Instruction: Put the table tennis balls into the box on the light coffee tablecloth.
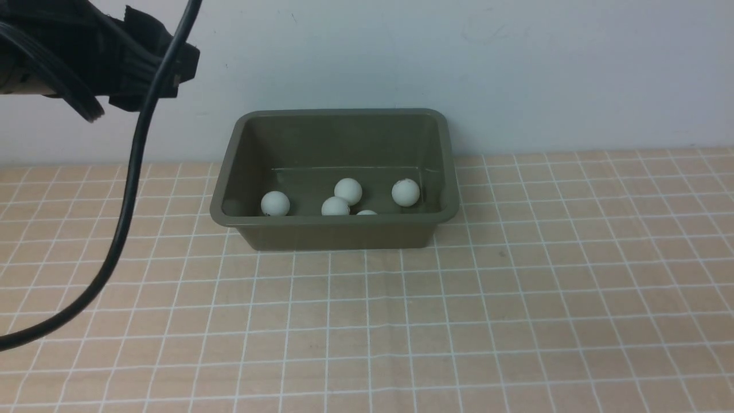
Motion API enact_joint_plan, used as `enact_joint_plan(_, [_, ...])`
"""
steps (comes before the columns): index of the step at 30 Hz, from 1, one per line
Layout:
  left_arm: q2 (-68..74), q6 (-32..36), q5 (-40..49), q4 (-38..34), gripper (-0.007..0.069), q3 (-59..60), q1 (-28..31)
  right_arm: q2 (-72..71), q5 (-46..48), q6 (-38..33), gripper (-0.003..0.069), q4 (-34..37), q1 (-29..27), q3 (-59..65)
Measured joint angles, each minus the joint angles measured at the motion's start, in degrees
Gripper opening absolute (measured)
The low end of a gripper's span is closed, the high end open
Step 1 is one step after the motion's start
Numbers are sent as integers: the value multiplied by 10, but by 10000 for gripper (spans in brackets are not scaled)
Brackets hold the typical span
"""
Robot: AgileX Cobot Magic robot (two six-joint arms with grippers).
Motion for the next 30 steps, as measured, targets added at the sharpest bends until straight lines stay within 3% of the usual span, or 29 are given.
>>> enact_joint_plan(21, [0,0,2,-29,403,0,0,-10,-1,0,470,5,-1,40])
enact_joint_plan(30, [0,0,15,-35,403,0,0,-34,-130,0,470,-12,-1,88])
